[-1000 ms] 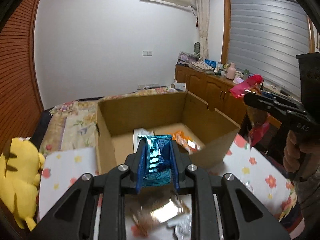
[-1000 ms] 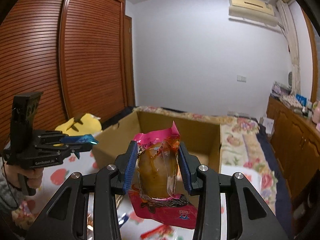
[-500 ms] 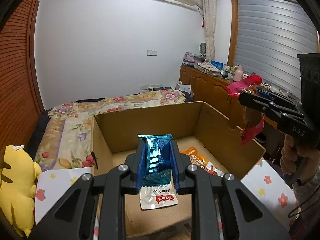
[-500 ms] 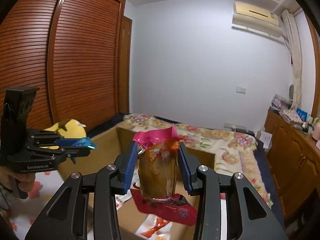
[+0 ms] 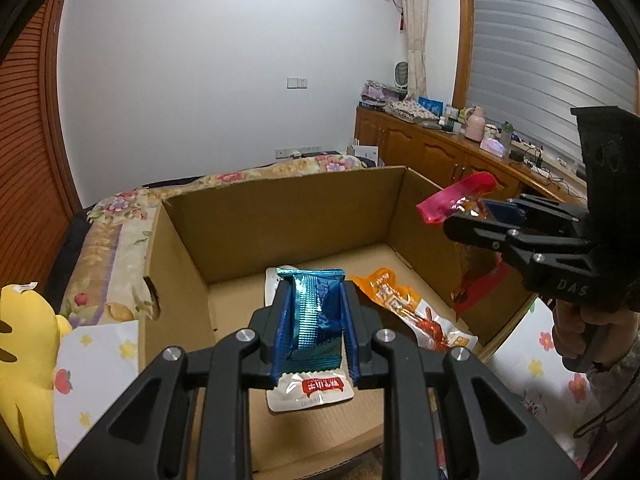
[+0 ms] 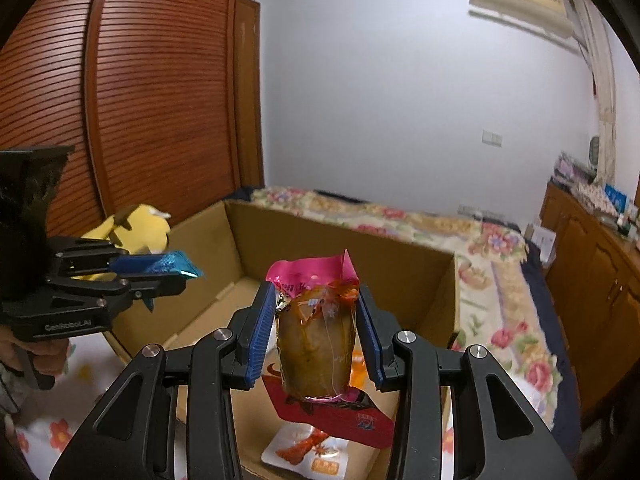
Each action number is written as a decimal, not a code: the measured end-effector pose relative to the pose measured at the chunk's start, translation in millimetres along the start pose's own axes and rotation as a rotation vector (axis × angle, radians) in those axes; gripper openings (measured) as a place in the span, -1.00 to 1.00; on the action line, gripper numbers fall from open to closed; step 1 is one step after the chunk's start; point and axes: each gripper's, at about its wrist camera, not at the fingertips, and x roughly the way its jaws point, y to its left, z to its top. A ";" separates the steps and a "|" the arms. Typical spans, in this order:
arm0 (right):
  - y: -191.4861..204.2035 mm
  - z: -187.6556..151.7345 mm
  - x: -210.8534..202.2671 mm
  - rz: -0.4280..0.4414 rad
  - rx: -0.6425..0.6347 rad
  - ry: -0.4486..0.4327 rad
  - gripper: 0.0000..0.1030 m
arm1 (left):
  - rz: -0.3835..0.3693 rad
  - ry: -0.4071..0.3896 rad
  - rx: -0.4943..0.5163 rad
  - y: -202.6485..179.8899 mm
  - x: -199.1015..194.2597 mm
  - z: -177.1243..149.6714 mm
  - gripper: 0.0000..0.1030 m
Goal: Organize snacks
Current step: 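Carry both snacks over the box and open both tools to release them, then move both tools back toward the red-white pouch and silver packets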
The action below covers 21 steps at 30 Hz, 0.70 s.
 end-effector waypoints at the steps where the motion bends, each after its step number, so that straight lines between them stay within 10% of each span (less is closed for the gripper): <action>1: -0.6 -2.0 2.0 0.002 0.007 0.009 -0.23 | 0.000 0.004 0.002 -1.1 0.7 -1.0 -0.59; 21: 2.1 -18.6 1.2 -0.005 0.014 0.083 -0.53 | 0.019 0.011 -0.005 -3.0 -16.3 -12.2 0.07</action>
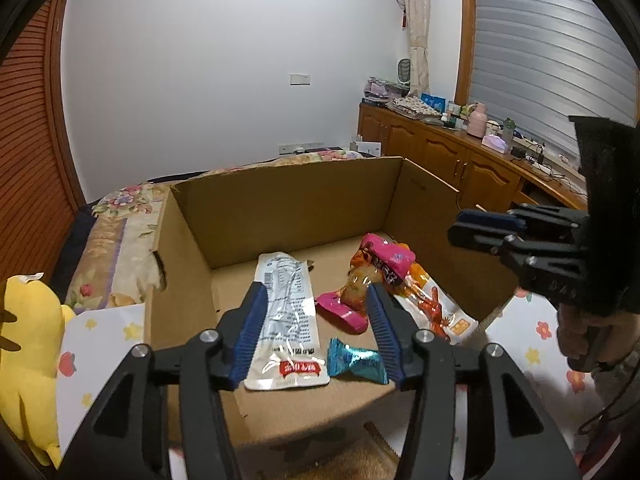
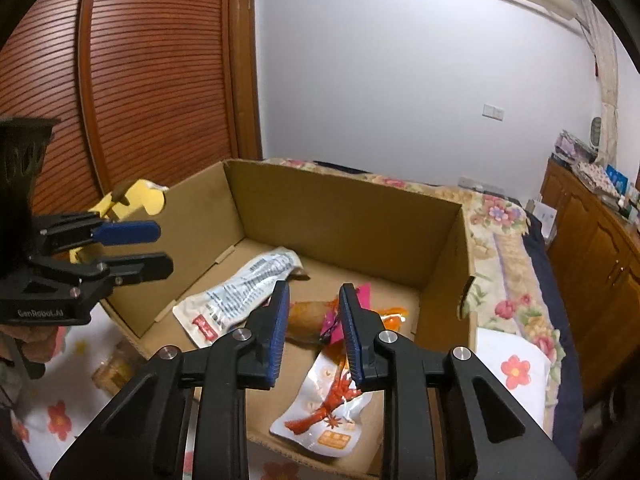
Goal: Organize snacks
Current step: 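Move both tools back toward the red-white pouch and silver packets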
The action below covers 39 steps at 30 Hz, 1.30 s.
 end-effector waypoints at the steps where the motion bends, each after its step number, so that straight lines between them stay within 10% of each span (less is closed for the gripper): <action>1: 0.2 0.4 -3.3 -0.003 0.002 -0.004 -0.53 | 0.002 -0.001 0.001 0.1 -2.9 -1.3 0.10; 10: 7.1 -9.6 -46.7 -0.008 0.040 -0.037 -0.52 | 0.020 -0.050 -0.002 -4.8 -36.6 -12.8 0.80; 14: 11.8 -18.8 -66.3 -0.025 0.052 -0.045 -0.09 | 0.033 -0.064 0.007 -10.0 -49.6 -21.9 0.92; 19: 14.8 -34.0 -79.7 -0.042 0.073 -0.042 0.39 | 0.024 -0.051 -0.003 -16.5 -57.8 -36.8 0.93; 39: 20.8 -119.9 -92.9 -0.096 0.105 0.068 0.43 | 0.048 0.050 -0.015 -31.0 -67.7 -115.7 0.93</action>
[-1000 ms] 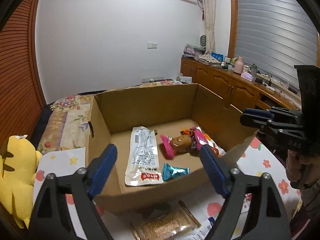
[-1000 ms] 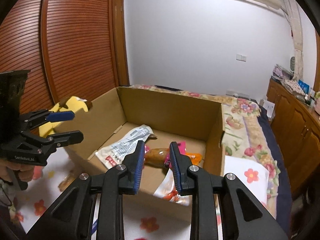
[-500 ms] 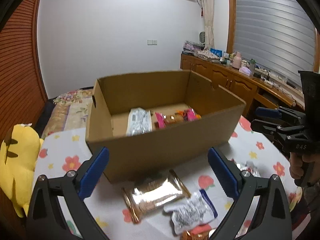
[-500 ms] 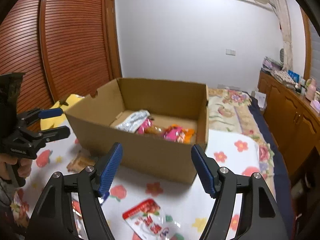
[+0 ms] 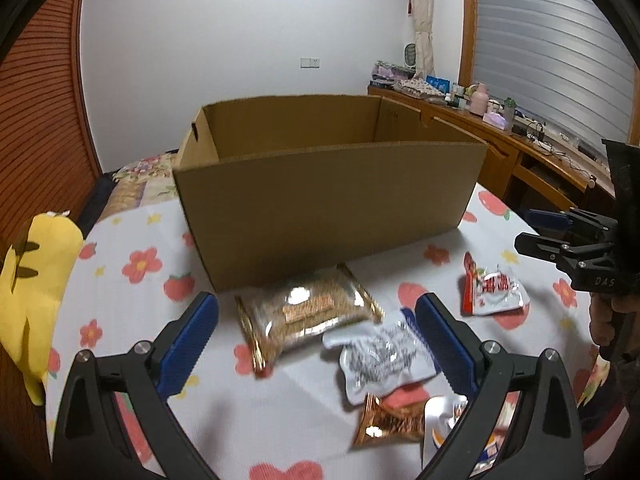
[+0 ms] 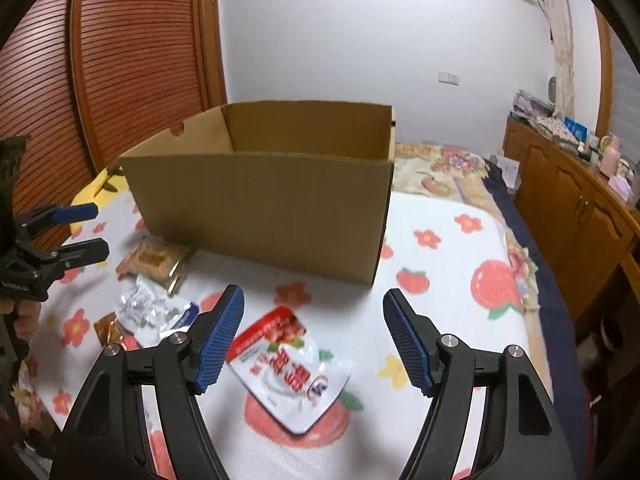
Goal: Organize snacks
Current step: 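Move both tools back toward the red-white pouch and silver packets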
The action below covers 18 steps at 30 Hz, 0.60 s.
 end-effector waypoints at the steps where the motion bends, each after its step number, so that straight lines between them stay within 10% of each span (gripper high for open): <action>1: 0.6 -2.7 -0.6 -0.001 0.001 0.004 0.43 | -0.001 0.005 -0.003 0.6 -0.6 -3.0 0.93; 18: 12.5 -41.8 -1.6 0.010 0.005 0.079 0.43 | 0.000 0.067 -0.056 4.1 -10.2 -50.1 0.93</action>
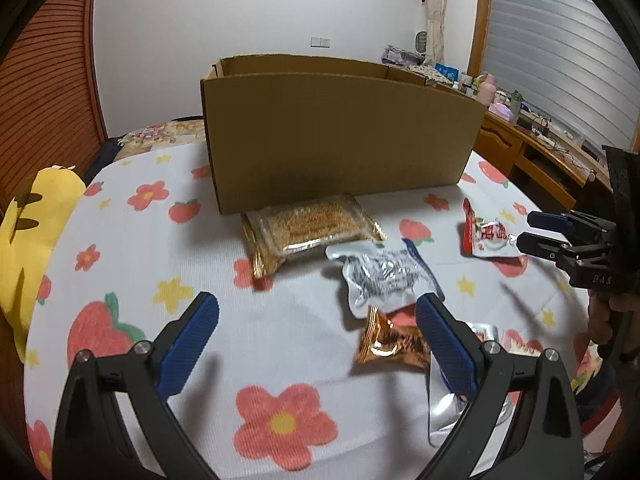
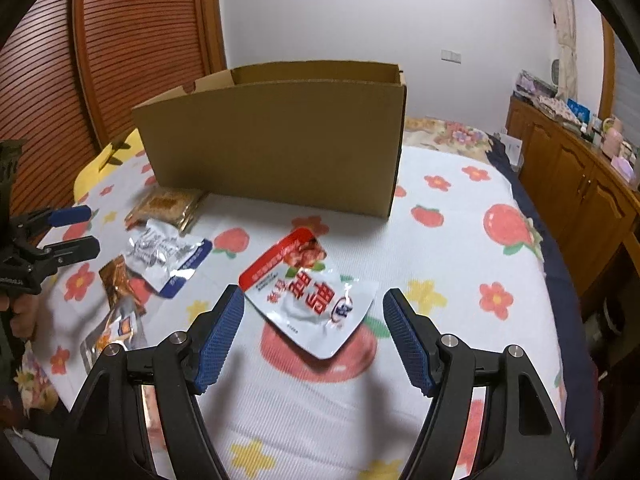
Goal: Organize snacks
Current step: 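Move both tools back toward the red-white pouch and silver packets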
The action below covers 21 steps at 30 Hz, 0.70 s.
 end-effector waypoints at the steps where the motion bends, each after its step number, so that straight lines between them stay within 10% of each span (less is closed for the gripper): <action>1: 0.3 -1.2 1.1 0.000 0.000 0.004 0.43 | 0.000 0.004 0.000 -0.5 0.3 -1.6 0.93; 21: 3.3 2.1 29.8 -0.007 -0.092 0.094 0.43 | -0.136 0.109 0.081 -60.9 2.8 -18.0 0.58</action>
